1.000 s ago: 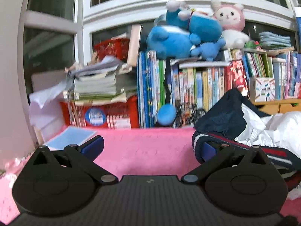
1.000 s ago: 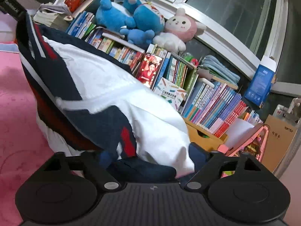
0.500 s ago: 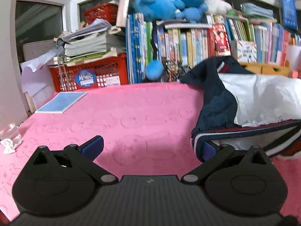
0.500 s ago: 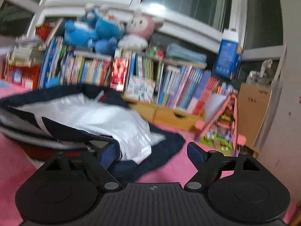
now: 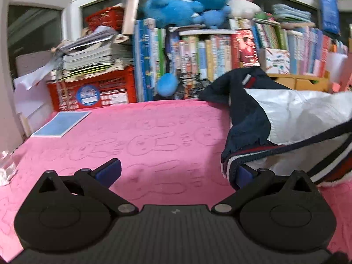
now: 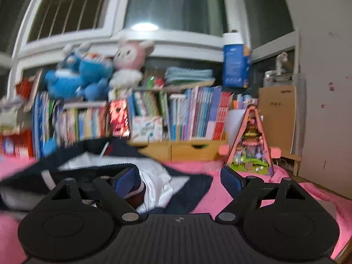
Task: Fold clothes
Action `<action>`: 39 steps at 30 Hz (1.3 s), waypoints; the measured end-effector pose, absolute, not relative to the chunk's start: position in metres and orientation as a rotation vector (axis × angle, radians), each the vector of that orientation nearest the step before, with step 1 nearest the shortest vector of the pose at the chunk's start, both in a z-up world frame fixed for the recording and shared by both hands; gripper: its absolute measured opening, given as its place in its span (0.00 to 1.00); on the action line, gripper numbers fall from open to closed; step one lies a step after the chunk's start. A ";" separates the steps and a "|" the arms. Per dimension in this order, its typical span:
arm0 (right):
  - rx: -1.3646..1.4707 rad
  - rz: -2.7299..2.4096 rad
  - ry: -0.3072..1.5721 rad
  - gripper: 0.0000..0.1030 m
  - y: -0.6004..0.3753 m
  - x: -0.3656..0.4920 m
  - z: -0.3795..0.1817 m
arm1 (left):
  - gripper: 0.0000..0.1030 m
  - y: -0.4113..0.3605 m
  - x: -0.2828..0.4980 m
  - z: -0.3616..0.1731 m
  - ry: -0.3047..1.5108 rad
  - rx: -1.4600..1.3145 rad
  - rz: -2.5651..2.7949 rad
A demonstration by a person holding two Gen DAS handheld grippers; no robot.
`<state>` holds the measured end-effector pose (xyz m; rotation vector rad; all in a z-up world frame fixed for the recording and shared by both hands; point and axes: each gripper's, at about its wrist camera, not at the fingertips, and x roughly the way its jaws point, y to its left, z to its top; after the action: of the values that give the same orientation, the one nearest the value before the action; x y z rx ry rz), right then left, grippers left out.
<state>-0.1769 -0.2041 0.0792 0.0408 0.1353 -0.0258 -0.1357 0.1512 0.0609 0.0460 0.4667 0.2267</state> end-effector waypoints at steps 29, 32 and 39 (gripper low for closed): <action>0.021 -0.057 0.242 0.59 -0.243 -0.202 0.087 | 1.00 0.119 -0.109 0.079 0.419 -0.025 0.128; -0.067 -0.080 0.282 0.66 -0.257 -0.228 0.088 | 1.00 0.114 -0.114 0.081 0.420 -0.027 0.083; -0.179 -0.064 0.466 0.73 -0.254 -0.235 0.039 | 1.00 0.114 -0.140 0.078 0.406 0.082 0.149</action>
<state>-0.2348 -0.2538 0.0389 -0.1789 0.4663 -0.0639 -0.1401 0.1140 0.0777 0.0817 0.4062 0.1494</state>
